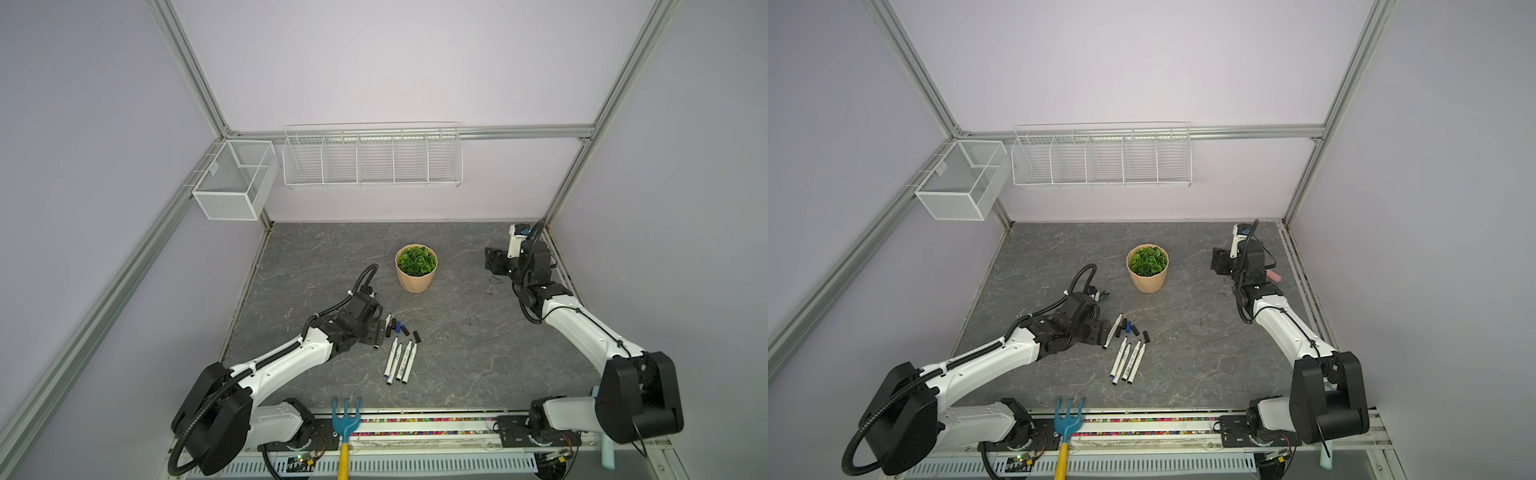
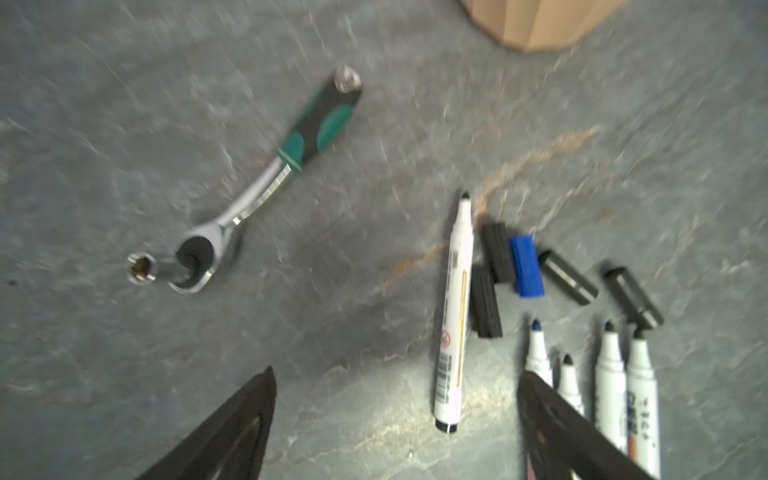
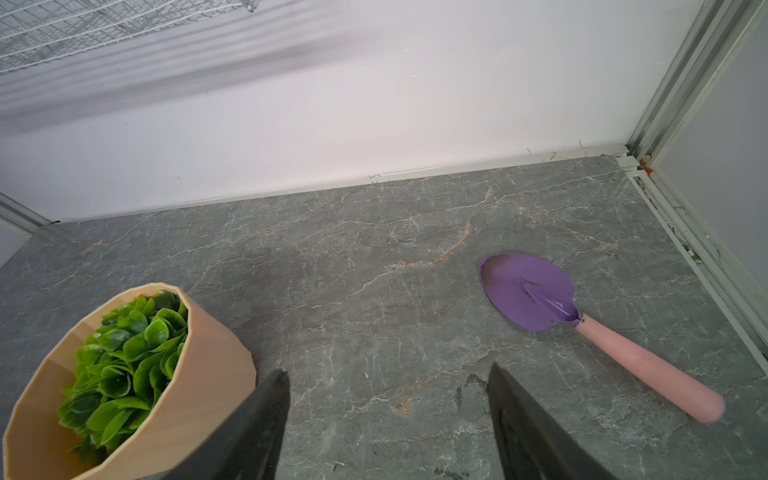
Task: Insert the pens into the pen caps
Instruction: 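Reach the left gripper down to a white marker while the right arm rises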
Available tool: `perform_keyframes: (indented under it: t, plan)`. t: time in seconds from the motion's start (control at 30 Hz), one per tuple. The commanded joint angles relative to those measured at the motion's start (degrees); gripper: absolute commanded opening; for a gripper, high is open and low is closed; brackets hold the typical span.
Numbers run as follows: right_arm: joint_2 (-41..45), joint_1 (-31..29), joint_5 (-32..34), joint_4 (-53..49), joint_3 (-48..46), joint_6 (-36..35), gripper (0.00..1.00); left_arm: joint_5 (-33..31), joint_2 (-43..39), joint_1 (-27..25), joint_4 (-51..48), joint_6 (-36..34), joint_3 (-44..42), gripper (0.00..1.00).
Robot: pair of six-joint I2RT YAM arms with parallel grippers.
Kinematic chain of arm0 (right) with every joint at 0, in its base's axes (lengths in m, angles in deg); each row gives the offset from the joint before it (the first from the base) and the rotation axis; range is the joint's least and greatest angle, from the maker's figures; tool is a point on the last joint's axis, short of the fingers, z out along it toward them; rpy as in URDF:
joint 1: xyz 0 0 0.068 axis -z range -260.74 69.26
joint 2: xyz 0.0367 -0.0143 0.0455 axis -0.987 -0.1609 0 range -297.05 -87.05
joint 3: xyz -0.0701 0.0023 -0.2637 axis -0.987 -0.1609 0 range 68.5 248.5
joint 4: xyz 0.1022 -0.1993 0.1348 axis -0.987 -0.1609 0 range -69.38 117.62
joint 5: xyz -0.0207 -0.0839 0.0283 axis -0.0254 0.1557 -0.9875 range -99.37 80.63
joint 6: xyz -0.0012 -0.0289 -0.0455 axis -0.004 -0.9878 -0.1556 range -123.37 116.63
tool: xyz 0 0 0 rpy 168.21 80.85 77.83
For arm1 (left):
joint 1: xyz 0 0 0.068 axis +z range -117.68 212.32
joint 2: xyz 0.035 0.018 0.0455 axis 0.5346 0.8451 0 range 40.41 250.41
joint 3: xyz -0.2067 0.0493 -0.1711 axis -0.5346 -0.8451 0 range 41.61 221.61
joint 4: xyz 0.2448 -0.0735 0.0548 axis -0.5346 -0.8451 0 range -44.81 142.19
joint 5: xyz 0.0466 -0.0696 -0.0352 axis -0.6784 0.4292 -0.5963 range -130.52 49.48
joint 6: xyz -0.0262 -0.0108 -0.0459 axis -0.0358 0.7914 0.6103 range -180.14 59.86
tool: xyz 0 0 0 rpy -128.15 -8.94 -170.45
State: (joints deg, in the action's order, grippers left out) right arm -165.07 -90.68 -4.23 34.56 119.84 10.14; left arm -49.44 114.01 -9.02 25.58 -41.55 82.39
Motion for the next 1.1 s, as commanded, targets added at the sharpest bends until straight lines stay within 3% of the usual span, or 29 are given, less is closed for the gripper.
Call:
perform_keyframes:
  t: [0.0, 0.23, 0.77, 0.87, 1.0, 1.07]
  plan:
    - [-0.6, -0.5, 1.2, -1.3, 0.7, 1.0, 0.78, 5.4, 2.5, -0.2, -5.0, -2.0, 3.6, 0.87]
    - [-0.3, -0.7, 2.2, -2.0, -0.4, 0.0, 0.78, 9.0, 11.4, -0.2, -7.5, -4.0, 8.5, 0.72]
    - [1.4, -0.7, 3.2, -2.0, -2.9, -0.6, 0.78, 7.6, 18.5, -0.2, -9.0, -1.5, 10.6, 0.54]
    - [1.8, -0.7, 3.2, -1.8, -3.4, -0.2, 0.78, 7.2, 20.1, -0.2, -10.0, -1.1, 11.1, 0.47]
    - [2.5, -0.7, 3.0, -1.6, -3.8, 0.7, 0.78, 7.4, 20.9, -0.2, -11.5, -0.8, 11.4, 0.21]
    - [2.8, -0.7, 2.8, -1.5, -4.1, 0.9, 0.78, 7.7, 20.3, -0.2, -11.3, -1.0, 11.0, 0.14]
